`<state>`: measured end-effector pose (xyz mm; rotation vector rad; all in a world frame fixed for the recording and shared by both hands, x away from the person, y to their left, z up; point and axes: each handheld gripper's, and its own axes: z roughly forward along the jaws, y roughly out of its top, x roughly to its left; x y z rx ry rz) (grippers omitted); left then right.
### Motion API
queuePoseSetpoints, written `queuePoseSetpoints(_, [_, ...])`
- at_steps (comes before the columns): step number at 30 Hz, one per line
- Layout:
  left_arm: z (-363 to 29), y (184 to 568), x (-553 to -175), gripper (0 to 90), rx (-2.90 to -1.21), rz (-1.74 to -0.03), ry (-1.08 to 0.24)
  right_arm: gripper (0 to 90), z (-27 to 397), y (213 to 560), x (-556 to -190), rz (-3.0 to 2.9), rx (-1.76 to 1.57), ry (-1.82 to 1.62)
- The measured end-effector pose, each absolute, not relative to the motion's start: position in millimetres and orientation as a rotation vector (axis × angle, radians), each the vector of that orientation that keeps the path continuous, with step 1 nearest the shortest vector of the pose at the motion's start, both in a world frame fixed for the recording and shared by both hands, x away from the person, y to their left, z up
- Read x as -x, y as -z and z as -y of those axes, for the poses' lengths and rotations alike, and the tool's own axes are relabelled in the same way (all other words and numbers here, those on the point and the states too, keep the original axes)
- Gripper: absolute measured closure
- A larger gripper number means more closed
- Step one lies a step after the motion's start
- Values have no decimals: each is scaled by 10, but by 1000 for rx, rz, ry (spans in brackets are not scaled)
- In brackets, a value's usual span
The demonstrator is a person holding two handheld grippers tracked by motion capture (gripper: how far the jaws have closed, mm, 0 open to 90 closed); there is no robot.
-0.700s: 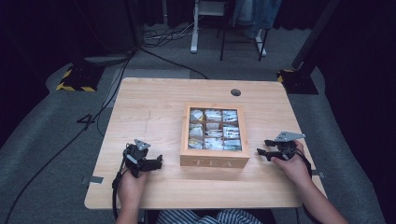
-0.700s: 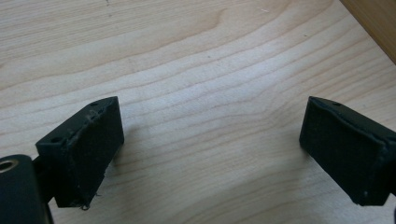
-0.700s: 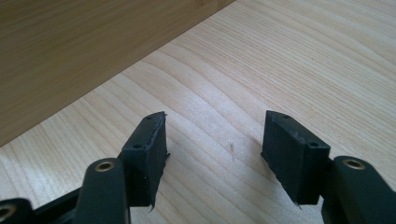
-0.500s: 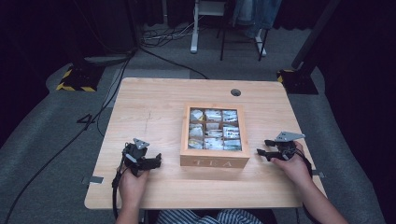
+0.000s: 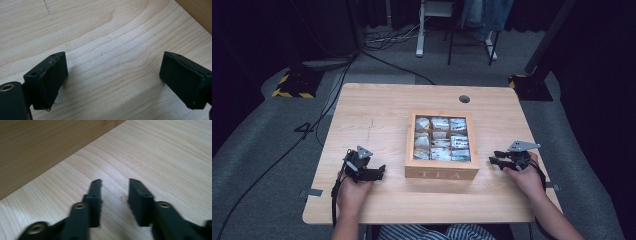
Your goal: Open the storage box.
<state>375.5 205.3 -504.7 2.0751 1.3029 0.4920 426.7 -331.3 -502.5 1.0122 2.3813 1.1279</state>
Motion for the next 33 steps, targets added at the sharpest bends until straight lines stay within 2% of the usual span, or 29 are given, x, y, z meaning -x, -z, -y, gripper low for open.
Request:
queuePoseSetpoints(1, [-2052, 5047, -3756, 87, -2073, -1305, -490, 745, 3323, 5023, -4264, -2380, -1016, -1128])
queuePoseSetpoints(2, [-2052, 5047, -3756, 88, -2073, -1305, -490, 745, 3323, 5023, -4264, -2380, -1016, -1128])
queuePoseSetpoints(4, [-2054, 5047, -3769, 88, -2075, -1302, -488, 864, 3361, 5024, -4267, -2390, -1057, -1163])
queuePoseSetpoints(7, [-2053, 5048, -3774, 89, -2072, -1304, -489, 900, 3386, 5024, -4265, -2392, -1090, -1180])
queuePoseSetpoints(18, [-2055, 5049, -3780, 92, -2070, -1305, -490, 900, 3457, 4706, -4131, -2373, -1133, -1240])
queuePoseSetpoints(33, [-2056, 5049, -3781, 92, -2070, -1304, -493, 900, 3149, 4486, -3901, -2542, -760, -1329])
